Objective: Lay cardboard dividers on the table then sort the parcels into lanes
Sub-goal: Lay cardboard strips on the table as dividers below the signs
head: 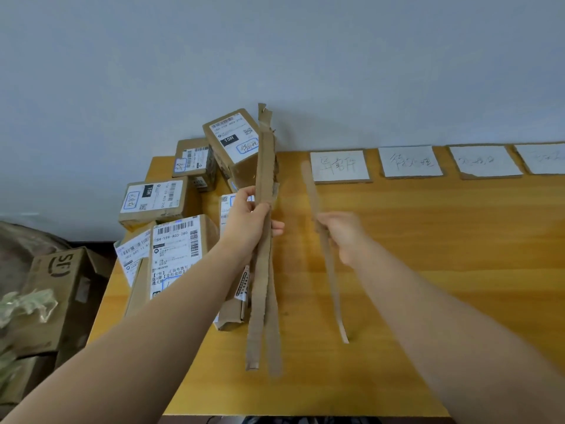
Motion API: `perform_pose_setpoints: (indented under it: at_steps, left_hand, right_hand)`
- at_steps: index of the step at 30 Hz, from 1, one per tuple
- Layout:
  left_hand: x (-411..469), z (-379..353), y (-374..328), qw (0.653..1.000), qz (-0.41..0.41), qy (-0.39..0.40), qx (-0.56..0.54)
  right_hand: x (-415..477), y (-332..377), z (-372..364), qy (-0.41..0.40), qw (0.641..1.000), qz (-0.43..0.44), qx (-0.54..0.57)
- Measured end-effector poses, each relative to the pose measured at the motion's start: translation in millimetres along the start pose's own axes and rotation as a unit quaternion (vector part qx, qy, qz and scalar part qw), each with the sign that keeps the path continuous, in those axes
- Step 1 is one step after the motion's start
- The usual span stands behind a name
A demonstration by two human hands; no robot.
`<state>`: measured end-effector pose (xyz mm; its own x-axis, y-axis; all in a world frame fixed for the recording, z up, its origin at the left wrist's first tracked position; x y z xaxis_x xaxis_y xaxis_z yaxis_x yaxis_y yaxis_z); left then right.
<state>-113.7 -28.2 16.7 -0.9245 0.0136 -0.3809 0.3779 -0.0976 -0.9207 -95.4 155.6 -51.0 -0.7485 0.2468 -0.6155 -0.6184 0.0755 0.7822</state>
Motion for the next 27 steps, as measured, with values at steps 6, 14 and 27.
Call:
perform_pose_setpoints:
  at_steps: [6,14,27]
  left_hand:
    - [13,-6,17,1.0,0.02,-0.002,0.002]
    - [28,-10,25,0.999,0.022,0.007,0.026]
    - [39,-17,34,0.998,0.028,0.018,0.047]
  right_hand:
    - [40,-59,-19,-0.066,0.993,-0.035,-0.094]
    - [57,-35,-21,-0.048,0.926,0.1,-0.362]
    - [27,-72,-30,0.176,0.61,0.21,-0.743]
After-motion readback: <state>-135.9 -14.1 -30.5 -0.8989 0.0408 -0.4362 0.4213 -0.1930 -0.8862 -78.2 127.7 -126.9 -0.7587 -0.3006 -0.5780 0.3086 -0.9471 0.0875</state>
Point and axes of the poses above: each hand's wrist, its own x-axis towards the middle knuckle, its own z-axis out of the back of the hand, y = z × x, the point moved 6 cm from there along x, towards the middle knuckle
